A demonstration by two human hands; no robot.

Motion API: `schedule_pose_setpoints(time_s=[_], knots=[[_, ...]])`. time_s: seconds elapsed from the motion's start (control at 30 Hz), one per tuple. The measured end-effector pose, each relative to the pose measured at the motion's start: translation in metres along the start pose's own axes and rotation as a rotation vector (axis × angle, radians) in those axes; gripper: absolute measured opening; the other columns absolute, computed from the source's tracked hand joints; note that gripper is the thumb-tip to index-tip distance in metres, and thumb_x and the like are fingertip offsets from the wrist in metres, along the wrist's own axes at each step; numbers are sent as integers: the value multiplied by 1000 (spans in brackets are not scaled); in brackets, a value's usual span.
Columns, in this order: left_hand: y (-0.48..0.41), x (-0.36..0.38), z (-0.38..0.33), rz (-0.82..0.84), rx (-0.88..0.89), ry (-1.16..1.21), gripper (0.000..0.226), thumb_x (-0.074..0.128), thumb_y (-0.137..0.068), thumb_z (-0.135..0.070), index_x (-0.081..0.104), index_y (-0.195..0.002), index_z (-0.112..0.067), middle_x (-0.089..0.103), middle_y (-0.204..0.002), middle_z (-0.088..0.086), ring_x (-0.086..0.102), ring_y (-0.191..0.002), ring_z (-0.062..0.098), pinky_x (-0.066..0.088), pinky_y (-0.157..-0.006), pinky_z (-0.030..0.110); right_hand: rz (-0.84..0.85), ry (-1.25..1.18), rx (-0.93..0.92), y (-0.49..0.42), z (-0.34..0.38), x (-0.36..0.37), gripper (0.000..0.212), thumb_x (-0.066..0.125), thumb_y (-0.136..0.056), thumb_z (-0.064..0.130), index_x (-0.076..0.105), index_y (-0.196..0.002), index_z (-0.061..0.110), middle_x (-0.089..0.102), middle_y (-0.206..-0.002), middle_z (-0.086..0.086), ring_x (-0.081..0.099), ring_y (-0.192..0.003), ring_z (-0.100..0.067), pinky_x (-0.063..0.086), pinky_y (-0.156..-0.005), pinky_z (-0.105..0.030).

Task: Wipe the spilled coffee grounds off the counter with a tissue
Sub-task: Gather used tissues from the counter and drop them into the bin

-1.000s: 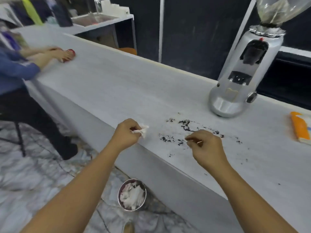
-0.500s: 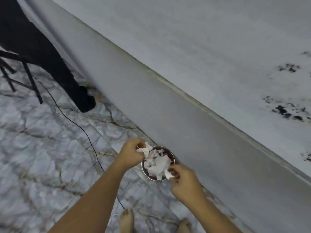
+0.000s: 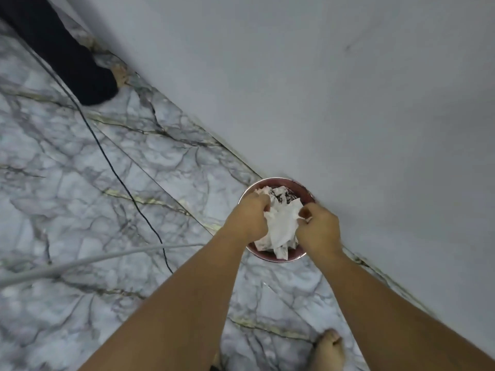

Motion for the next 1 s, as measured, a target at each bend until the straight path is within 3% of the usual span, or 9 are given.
schedule_pose_setpoints(time_s=[0.1,0.23,0.3,0.4,0.53,0.63,0.77,0.9,1.0], knots=[[-3,14,13,26,-30,-37,48,67,-79,-13,53,-124,-22,47,-127,2,54,-111,28,51,-89,41,48,30,20,-8,-20,12,39,56,-77,-7,75,-108,8,71,-110,-9,66,-97,-26,45,-78,-22],[20,-10,3,47,-111,-195,73,68,-81,-38,35,-145,-30,37,-144,1,42,-127,30,49,-96,49,35,78,-38,12,-14,-15,42,64,-63,-8,76,-101,7,66,-108,-7,64,-94,-26,46,-76,-23],[42,-34,-14,12,-149,-206,67,61,-86,-43,36,-146,-26,42,-140,3,43,-127,30,48,-97,48,49,75,-10,34,-1,-40,38,64,-65,-2,76,-98,12,67,-103,-3,62,-88,-21,44,-72,-22],[94,-85,-68,15,-163,-157,54,52,-91,-39,45,-141,-22,51,-133,5,48,-124,29,49,-97,47,99,41,13,85,32,-102,20,70,-69,11,75,-86,20,71,-83,4,65,-73,-16,55,-64,-28],[186,-157,-174,73,-101,-56,35,54,-83,-31,64,-116,-25,66,-113,0,61,-101,23,54,-86,39,189,29,-17,183,100,-214,19,64,-75,19,77,-90,18,77,-88,-3,70,-84,-22,58,-80,-36],[247,-200,-264,146,21,58,21,55,-78,-33,70,-93,-31,72,-91,-8,66,-87,16,54,-80,30,145,57,-52,246,139,-307,31,55,-76,9,78,-96,10,77,-98,-11,70,-96,-28,55,-87,-36],[319,-250,-404,267,355,69,18,63,-87,-22,76,-99,-26,69,-85,-12,62,-77,6,44,-66,15,-70,41,-94,311,157,-439,35,51,-86,2,75,-109,14,73,-114,-4,66,-108,-22,50,-94,-29],[377,-284,-526,432,611,74,15,62,-94,-25,75,-101,-28,74,-88,-10,65,-71,6,49,-65,19,-227,-20,-114,363,144,-556,33,49,-93,6,73,-112,20,72,-115,2,64,-104,-14,50,-90,-25],[393,-297,-619,399,783,59,16,60,-95,-27,73,-98,-35,74,-93,-9,70,-80,9,57,-74,32,-378,-113,-74,386,117,-633,31,52,-92,5,76,-104,20,74,-103,7,66,-91,-6,53,-85,-24]])
Point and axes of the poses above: each hand's wrist, its own y-axis away from the middle knuckle, its own x-axis out of the palm, z = x × y, the point moved 6 cm from there along -y, towards the middle knuckle
